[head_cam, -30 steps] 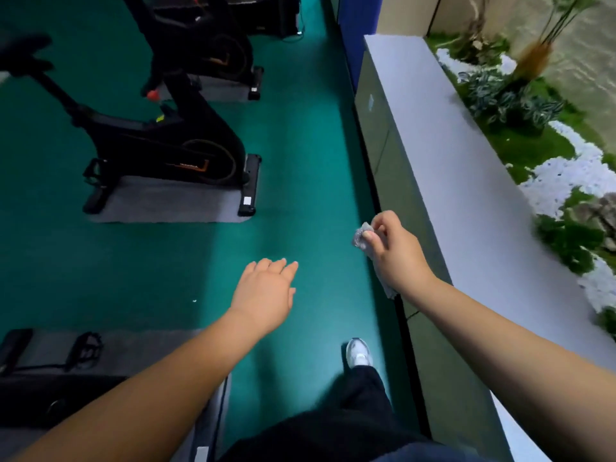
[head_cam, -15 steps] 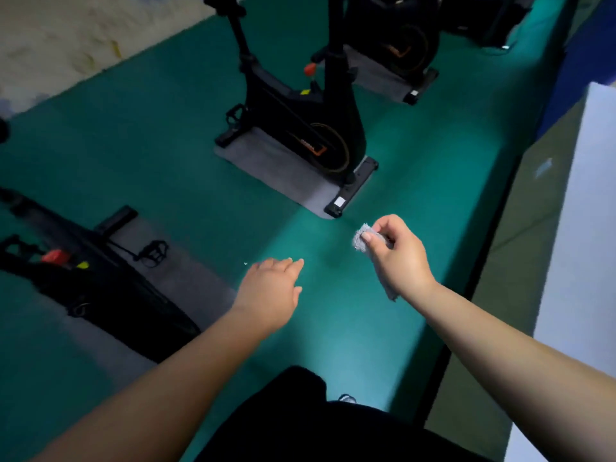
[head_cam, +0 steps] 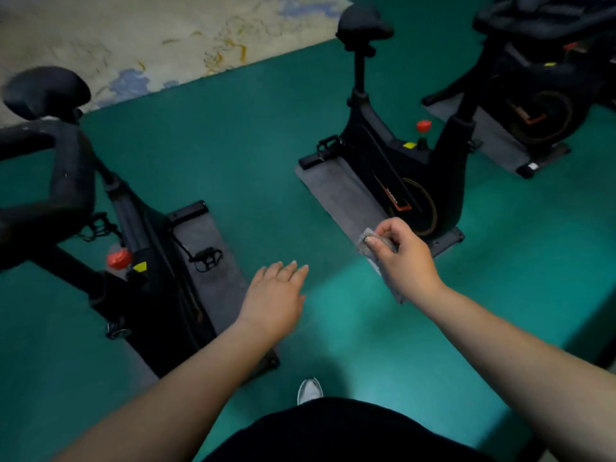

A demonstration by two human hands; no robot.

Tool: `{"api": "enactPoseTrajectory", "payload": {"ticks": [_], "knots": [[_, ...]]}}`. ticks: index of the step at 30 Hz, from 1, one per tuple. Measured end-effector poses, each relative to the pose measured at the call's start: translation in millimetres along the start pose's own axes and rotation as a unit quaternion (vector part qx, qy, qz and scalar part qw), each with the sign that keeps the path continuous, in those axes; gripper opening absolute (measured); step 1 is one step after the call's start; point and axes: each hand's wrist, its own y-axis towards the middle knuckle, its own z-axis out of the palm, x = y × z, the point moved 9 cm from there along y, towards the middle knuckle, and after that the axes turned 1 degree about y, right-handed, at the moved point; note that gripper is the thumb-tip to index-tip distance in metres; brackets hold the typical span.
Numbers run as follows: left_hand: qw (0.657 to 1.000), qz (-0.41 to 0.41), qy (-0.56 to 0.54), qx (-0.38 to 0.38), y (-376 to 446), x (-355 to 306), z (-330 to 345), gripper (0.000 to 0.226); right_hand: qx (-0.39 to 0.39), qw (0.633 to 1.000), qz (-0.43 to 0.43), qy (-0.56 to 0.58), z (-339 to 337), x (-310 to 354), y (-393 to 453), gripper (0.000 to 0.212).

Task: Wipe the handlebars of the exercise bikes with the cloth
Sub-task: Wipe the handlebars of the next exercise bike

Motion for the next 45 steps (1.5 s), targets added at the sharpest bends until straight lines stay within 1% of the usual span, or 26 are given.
{"api": "enactPoseTrajectory", "payload": {"ticks": [4, 6, 8, 13, 16, 18, 19, 22, 26, 31, 33, 37, 39, 43, 45], "knots": [[1.000, -0.028, 0.005, -0.004, 37.4, 17.5, -16.7, 0.061, 0.029, 0.999, -0.028, 0.000, 18.9, 15.3, 57.8, 0.014], [0.999, -0.048, 0.002, -0.006, 51.5, 27.0, -22.6, 0.061, 0.053, 0.998, -0.032, 0.011, 33.2, 21.1, 85.5, 0.014], [0.997, -0.077, 0.000, -0.008, 66.2, 39.2, -26.8, 0.061, 0.086, 0.994, -0.059, 0.010, 50.4, 33.8, 116.1, 0.015], [0.982, -0.188, -0.026, -0.019, 97.1, 78.6, -34.3, 0.061, 0.190, 0.974, -0.123, 0.007, 104.5, 69.8, 189.0, 0.016], [0.958, -0.280, -0.046, -0.035, 103.7, 100.9, -42.1, 0.060, 0.276, 0.946, -0.169, 0.000, 145.1, 96.2, 220.6, 0.014], [0.945, -0.319, -0.058, -0.037, 104.0, 106.8, -46.8, 0.060, 0.302, 0.934, -0.190, 0.001, 161.9, 109.0, 233.1, 0.013], [0.934, -0.350, -0.065, -0.040, 101.8, 109.9, -48.6, 0.060, 0.326, 0.923, -0.202, 0.003, 173.9, 118.3, 238.0, 0.013], [0.893, -0.437, -0.086, -0.059, 89.7, 117.8, -56.9, 0.060, 0.398, 0.886, -0.239, 0.007, 207.5, 144.0, 241.1, 0.012], [0.847, -0.518, -0.097, -0.062, 62.5, 124.3, -60.8, 0.060, 0.469, 0.840, -0.273, 0.015, 244.3, 173.1, 227.8, 0.012], [0.805, -0.580, -0.115, -0.058, 39.0, 139.5, -53.1, 0.062, 0.537, 0.787, -0.303, 0.015, 286.0, 201.7, 203.5, 0.012], [0.789, -0.599, -0.122, -0.055, 32.9, 150.5, -48.3, 0.062, 0.555, 0.770, -0.314, 0.006, 304.2, 212.5, 196.3, 0.013], [0.756, -0.636, -0.140, -0.061, 22.5, 178.0, -39.8, 0.061, 0.576, 0.748, -0.331, 0.000, 335.1, 239.9, 187.1, 0.011], [0.747, -0.644, -0.157, -0.055, 21.4, 192.1, -35.7, 0.061, 0.587, 0.734, -0.342, -0.006, 346.7, 253.1, 184.7, 0.010], [0.729, -0.662, -0.162, -0.063, 16.6, 217.6, -41.7, 0.060, 0.596, 0.714, -0.366, 0.020, 360.7, 288.7, 182.3, 0.008], [0.715, -0.676, -0.160, -0.077, 11.6, 225.7, -49.6, 0.059, 0.608, 0.699, -0.374, 0.048, 366.1, 312.3, 177.9, 0.008]]}}
